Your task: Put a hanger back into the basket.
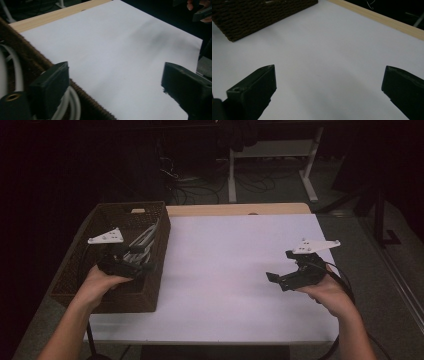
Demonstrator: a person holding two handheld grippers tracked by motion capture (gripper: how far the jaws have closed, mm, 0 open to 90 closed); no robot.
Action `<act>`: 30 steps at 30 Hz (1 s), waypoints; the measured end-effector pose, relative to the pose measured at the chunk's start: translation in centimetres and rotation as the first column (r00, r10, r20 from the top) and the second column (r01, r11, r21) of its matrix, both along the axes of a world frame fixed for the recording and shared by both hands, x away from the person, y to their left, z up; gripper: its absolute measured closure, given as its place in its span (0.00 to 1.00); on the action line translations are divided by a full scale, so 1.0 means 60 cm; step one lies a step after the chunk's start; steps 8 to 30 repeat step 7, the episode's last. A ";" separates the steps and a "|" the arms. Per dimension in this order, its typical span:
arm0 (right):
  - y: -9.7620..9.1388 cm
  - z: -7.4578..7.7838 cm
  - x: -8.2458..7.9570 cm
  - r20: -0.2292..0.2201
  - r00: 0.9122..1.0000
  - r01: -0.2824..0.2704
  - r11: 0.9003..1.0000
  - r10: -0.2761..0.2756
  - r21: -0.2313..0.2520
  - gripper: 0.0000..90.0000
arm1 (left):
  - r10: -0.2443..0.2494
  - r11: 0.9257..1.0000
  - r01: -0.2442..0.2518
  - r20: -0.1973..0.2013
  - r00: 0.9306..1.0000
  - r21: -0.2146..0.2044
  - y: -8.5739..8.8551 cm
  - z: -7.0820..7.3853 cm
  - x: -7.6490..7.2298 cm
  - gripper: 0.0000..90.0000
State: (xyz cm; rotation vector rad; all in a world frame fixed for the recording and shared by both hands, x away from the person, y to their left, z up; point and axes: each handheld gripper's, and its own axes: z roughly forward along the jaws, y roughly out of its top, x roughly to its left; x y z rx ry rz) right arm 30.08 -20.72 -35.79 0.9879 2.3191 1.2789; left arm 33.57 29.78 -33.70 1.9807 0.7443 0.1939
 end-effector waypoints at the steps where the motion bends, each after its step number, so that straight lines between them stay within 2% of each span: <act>1: 0.002 0.003 -0.001 0.003 1.000 -0.005 1.000 0.005 -0.001 0.00 | -0.006 1.000 0.006 -0.003 1.000 0.000 -0.002 -0.003 0.000 0.01; 5: 0.008 0.008 -0.002 0.013 1.000 -0.021 1.000 0.021 -0.004 0.00 | -0.012 1.000 0.012 -0.012 1.000 0.000 -0.007 -0.011 -0.001 0.00; 7: 0.009 0.007 -0.002 0.011 1.000 -0.022 1.000 0.022 -0.004 0.00 | -0.015 1.000 0.015 -0.001 1.000 -0.002 -0.007 -0.010 -0.002 0.00; 30: 0.009 0.007 -0.002 0.011 1.000 -0.022 1.000 0.022 -0.004 0.00 | -0.015 1.000 0.015 -0.001 1.000 -0.002 -0.007 -0.010 -0.002 0.00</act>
